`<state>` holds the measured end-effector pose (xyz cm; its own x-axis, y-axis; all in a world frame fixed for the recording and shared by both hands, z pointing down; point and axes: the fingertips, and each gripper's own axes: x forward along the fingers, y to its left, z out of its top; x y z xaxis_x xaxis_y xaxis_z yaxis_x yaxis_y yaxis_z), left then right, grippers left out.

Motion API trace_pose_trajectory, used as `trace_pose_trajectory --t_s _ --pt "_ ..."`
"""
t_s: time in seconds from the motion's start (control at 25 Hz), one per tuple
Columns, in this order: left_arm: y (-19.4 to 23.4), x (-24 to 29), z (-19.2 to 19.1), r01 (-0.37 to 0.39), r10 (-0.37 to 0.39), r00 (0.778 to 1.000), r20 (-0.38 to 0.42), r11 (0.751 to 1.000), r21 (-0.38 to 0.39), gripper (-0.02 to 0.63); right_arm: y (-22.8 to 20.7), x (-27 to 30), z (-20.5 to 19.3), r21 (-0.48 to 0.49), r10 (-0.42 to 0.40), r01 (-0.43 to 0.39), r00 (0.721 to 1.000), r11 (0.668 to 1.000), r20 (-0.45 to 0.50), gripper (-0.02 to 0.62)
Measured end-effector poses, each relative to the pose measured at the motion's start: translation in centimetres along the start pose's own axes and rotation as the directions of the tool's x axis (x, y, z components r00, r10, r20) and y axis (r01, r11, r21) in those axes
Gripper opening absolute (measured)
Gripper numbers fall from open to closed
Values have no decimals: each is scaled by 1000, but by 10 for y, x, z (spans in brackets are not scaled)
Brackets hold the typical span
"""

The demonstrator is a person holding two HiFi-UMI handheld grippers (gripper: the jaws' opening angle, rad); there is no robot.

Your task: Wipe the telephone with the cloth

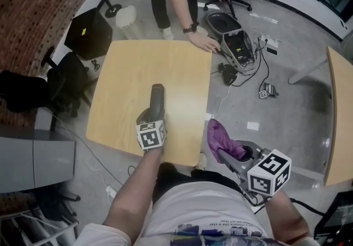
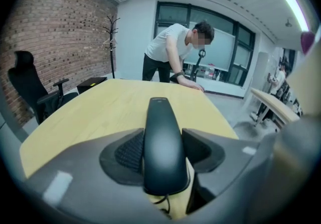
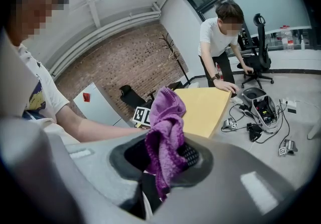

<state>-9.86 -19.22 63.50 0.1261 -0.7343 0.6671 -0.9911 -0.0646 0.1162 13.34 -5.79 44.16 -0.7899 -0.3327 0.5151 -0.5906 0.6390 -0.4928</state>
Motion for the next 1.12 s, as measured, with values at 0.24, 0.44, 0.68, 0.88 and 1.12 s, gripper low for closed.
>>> trace_pose_trajectory --t_s 0.24,0.44,0.68,0.88,1.12 --pt "-9 -3 -6 22 -21 998 -55 1000 4 265 -3 0 1 7 0 0 1000 1000 9 84" --pt "1 5 -7 10 -9 999 -51 1000 21 287 -3 -1 1 9 -2 2 1000 1000 15 84" --pt "4 -2 -8 19 -18 999 -46 1000 2 314 -2 -3 -1 10 -2 1 1000 1000 24 84" --pt "0 -8 -11 35 -35 998 -47 999 10 328 1 -3 -8 7 6 -6 1000 1000 28 84" --pt "3 -25 -13 34 -34 999 -32 999 -5 337 5 -2 -10 0 13 -13 999 1000 33 84"
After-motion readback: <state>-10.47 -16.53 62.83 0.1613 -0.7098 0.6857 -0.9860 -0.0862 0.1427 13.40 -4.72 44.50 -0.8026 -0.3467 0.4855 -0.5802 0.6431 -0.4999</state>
